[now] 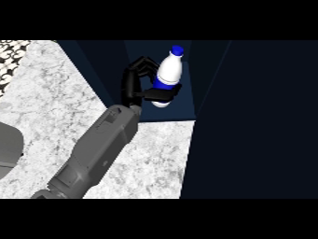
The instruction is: Pick up the bottled water, place it into the cabinet and close the cabinet
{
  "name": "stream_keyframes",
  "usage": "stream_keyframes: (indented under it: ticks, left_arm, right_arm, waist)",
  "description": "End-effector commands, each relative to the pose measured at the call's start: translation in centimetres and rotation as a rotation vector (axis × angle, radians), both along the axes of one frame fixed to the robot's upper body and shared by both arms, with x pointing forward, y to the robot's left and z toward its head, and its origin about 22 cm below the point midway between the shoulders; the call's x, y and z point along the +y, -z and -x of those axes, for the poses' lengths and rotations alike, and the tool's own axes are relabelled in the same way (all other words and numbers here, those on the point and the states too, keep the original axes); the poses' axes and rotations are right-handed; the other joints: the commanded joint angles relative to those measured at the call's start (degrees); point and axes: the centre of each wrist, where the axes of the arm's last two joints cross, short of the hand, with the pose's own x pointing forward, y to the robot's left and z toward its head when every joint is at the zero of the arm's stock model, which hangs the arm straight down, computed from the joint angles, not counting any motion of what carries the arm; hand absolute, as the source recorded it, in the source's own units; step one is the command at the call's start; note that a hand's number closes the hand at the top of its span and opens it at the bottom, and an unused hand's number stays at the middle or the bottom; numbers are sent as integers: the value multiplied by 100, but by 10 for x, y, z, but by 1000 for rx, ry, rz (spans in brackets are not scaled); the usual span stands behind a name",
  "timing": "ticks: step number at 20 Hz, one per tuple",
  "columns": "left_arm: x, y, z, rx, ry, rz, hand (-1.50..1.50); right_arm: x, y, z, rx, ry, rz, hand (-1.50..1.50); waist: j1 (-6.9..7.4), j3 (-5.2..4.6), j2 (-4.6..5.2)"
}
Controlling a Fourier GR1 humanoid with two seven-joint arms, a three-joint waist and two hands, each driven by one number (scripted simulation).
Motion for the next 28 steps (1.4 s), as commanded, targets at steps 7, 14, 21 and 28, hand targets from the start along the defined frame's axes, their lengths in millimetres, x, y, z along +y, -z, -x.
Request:
stream_keyframes:
  ticks: [7, 14, 21, 28]
  left_arm:
    - [16, 17, -14, -4, -132, -150, 150]
    - [18, 8, -25, -45, -164, -249, 150]
    - [30, -2, -34, -35, -135, -200, -150]
    - [21, -11, -38, -38, -122, -153, -150]
  right_arm:
    - [-12, -11, 18, -31, -60, -6, -150]
    - [-9, -9, 13, -41, -49, -29, -150]
    - [-16, -9, 11, -54, -35, -8, -150]
    - [-13, -2, 8, -54, -41, -3, -150]
  waist:
    - [-133, 2, 44]
    - [-202, -2, 88]
    - [-145, -4, 90]
    - [-187, -7, 117]
